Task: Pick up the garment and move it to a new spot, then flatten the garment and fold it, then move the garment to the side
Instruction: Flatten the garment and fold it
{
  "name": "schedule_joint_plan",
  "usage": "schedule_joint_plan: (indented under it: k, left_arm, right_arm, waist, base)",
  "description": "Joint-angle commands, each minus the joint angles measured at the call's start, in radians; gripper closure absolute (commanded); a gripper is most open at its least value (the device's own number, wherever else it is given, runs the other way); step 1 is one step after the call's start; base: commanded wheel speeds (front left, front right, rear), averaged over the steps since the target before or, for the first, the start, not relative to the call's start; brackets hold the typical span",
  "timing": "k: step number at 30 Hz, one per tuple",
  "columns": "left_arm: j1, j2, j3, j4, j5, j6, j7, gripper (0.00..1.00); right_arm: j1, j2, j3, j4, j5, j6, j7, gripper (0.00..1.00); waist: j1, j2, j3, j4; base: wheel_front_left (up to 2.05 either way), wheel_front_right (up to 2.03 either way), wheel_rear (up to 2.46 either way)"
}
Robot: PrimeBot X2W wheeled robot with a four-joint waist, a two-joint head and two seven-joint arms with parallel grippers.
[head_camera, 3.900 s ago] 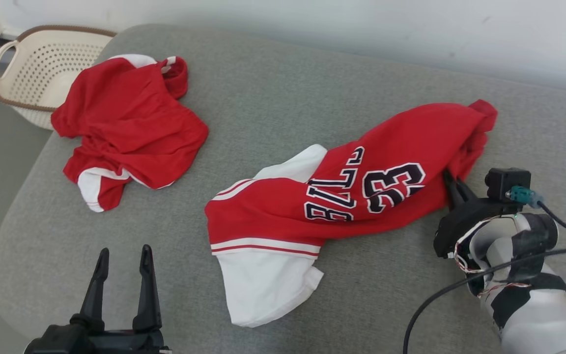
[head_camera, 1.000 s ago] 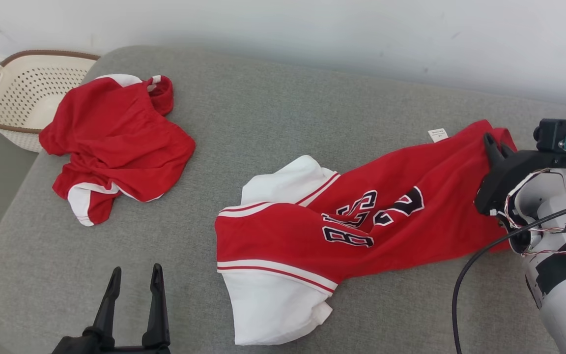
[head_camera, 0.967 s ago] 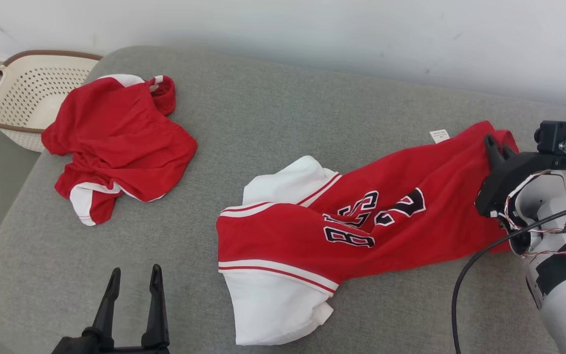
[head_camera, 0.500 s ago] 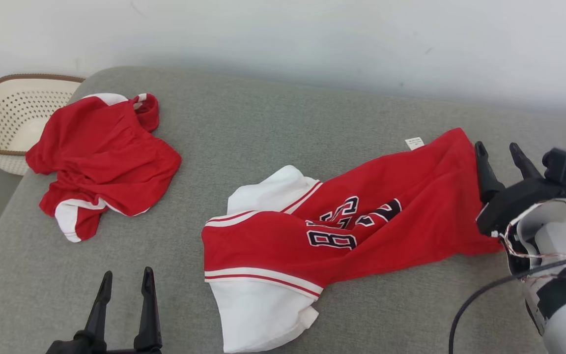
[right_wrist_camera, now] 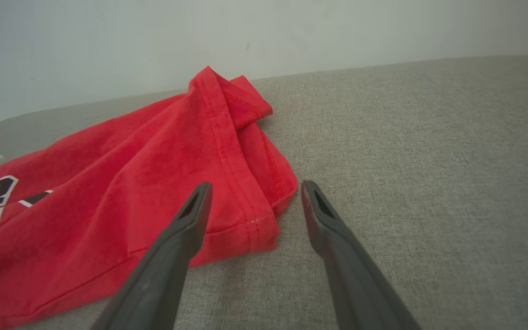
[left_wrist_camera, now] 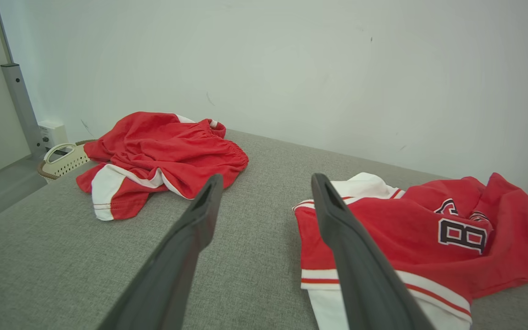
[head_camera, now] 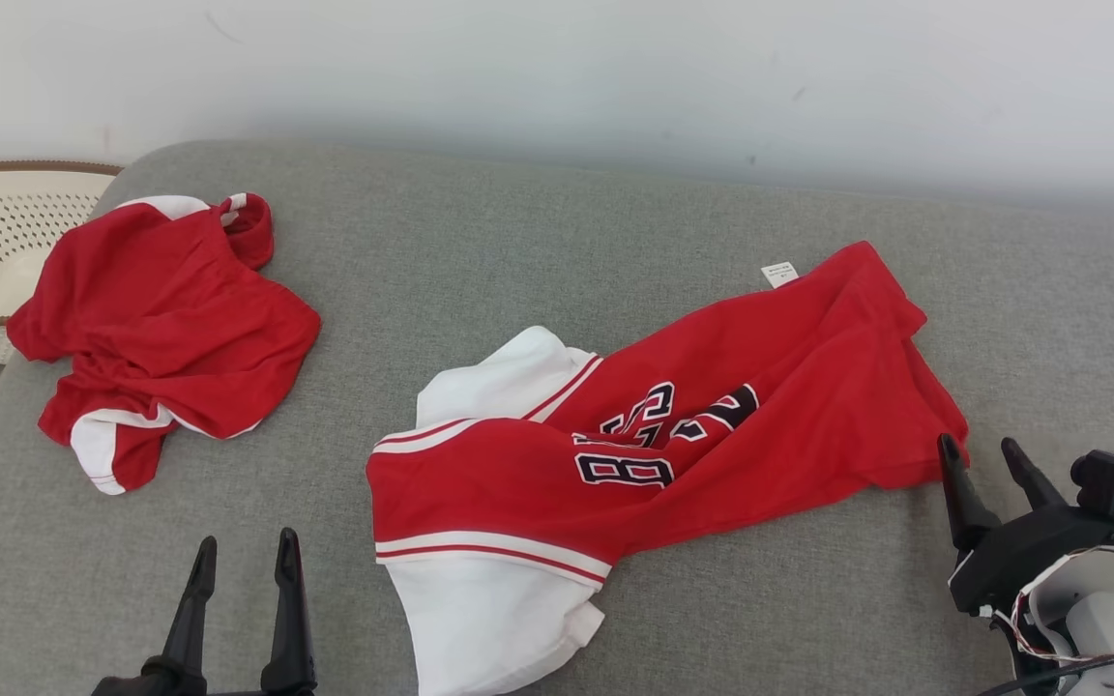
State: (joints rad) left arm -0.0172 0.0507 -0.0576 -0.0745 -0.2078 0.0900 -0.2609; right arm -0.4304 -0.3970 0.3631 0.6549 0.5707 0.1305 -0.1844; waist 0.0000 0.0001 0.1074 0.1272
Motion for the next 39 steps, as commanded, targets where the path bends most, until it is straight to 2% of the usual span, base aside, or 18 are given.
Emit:
schedule_joint_plan:
  k: [1, 7, 8, 10, 11, 12, 14, 15, 16, 21, 26, 31, 37, 38, 39]
  left_arm:
    - [0.005, 0.0, 0.003, 0.0, 0.006, -0.001, -0.006, 0.0]
    - [-0.011, 0.0, -0.004, 0.003, 0.009, -0.007, -0.006, 0.0]
    - [-0.009, 0.0, -0.005, 0.001, 0.011, -0.006, -0.006, 0.0]
    - [-0.004, 0.0, -0.005, 0.0, 0.013, -0.003, -0.006, 0.0]
    - [-0.002, 0.0, -0.005, 0.001, 0.013, -0.004, -0.006, 0.0]
    - [-0.001, 0.0, -0.003, 0.002, 0.014, -0.005, -0.006, 0.0]
    - [-0.003, 0.0, -0.001, 0.004, 0.015, -0.007, -0.006, 0.0]
    - [-0.005, 0.0, 0.0, 0.004, 0.015, -0.008, -0.006, 0.0]
    - [-0.007, 0.0, 0.0, 0.004, 0.015, -0.009, -0.006, 0.0]
    - [-0.008, 0.0, 0.001, 0.006, 0.017, -0.01, -0.006, 0.0]
    - [0.013, 0.0, 0.008, 0.007, 0.017, -0.005, -0.006, 0.0]
    - [0.019, 0.0, 0.004, 0.01, 0.014, -0.007, -0.006, 0.0]
    - [0.021, 0.0, -0.001, 0.005, 0.006, 0.002, -0.006, 0.0]
    - [0.019, 0.0, -0.001, 0.006, 0.004, 0.002, -0.006, 0.0]
    - [0.018, 0.0, -0.001, 0.008, 0.003, 0.0, -0.006, 0.0]
  right_arm:
    - [0.012, 0.007, -0.005, -0.007, 0.002, 0.0, 0.007, 0.0]
    - [0.01, 0.027, -0.03, 0.025, -0.026, 0.0, 0.041, 0.0]
    - [0.008, 0.031, -0.032, 0.032, -0.028, 0.0, 0.043, 0.05]
    - [-0.002, 0.04, -0.039, 0.048, -0.031, 0.0, 0.052, 0.21]
    - [-0.006, 0.042, -0.041, 0.058, -0.035, 0.0, 0.055, 0.35]
    - [-0.011, 0.044, -0.043, 0.066, -0.038, 0.0, 0.057, 0.41]
    - [-0.018, 0.047, -0.044, 0.085, -0.045, 0.0, 0.058, 0.63]
    - [-0.026, 0.051, -0.047, 0.092, -0.046, 0.0, 0.052, 0.85]
    - [-0.031, 0.053, -0.047, 0.097, -0.05, 0.0, 0.049, 1.0]
    - [-0.044, 0.057, -0.046, 0.111, -0.065, 0.0, 0.005, 1.0]
    - [-0.015, 0.056, -0.045, 0.068, -0.072, 0.0, -0.021, 1.0]
    - [0.049, 0.043, -0.062, -0.05, -0.078, 0.0, -0.03, 1.0]
    - [0.199, 0.059, -0.125, -0.216, -0.1, 0.0, 0.043, 1.0]
    - [0.219, 0.065, -0.138, -0.238, -0.1, 0.0, 0.06, 0.97]
    - [0.238, 0.061, -0.151, -0.253, -0.114, 0.0, 0.077, 0.71]
  waist:
    - [0.0, -0.0001, 0.003, -0.002]
    - [0.0, -0.0001, 0.009, 0.012]
    - [0.0, -0.0001, 0.01, 0.015]
    - [0.0, -0.0001, 0.01, 0.02]
    - [0.0, -0.0001, 0.01, 0.022]
    - [0.0, -0.0001, 0.011, 0.025]
    - [0.0, -0.0001, 0.012, 0.029]
    - [0.0, -0.0001, 0.013, 0.031]
    - [0.0, -0.0001, 0.014, 0.032]
    - [0.0, -0.0001, 0.012, 0.037]
    - [0.0, -0.0001, 0.004, 0.025]
    - [0.0, -0.0001, 0.0, -0.001]
    - [0.0, -0.0001, 0.001, -0.026]
    - [0.0, -0.0001, 0.002, -0.031]
    - [0.0, -0.0001, 0.003, -0.035]
  base:
    - [0.0, 0.0, 0.0]
    - [0.0, 0.0, 0.0]
    - [0.0, 0.0, 0.0]
    - [0.0, 0.0, 0.0]
    - [0.0, 0.0, 0.0]
    - [0.0, 0.0, 0.0]
    - [0.0, 0.0, 0.0]
    - [0.0, 0.0, 0.0]
    - [0.0, 0.0, 0.0]
    - [0.0, 0.0, 0.0]
    - [0.0, 0.0, 0.0]
    - [0.0, 0.0, 0.0]
    - [0.0, 0.0, 0.0]
    - [0.0, 0.0, 0.0]
    - [0.0, 0.0, 0.0]
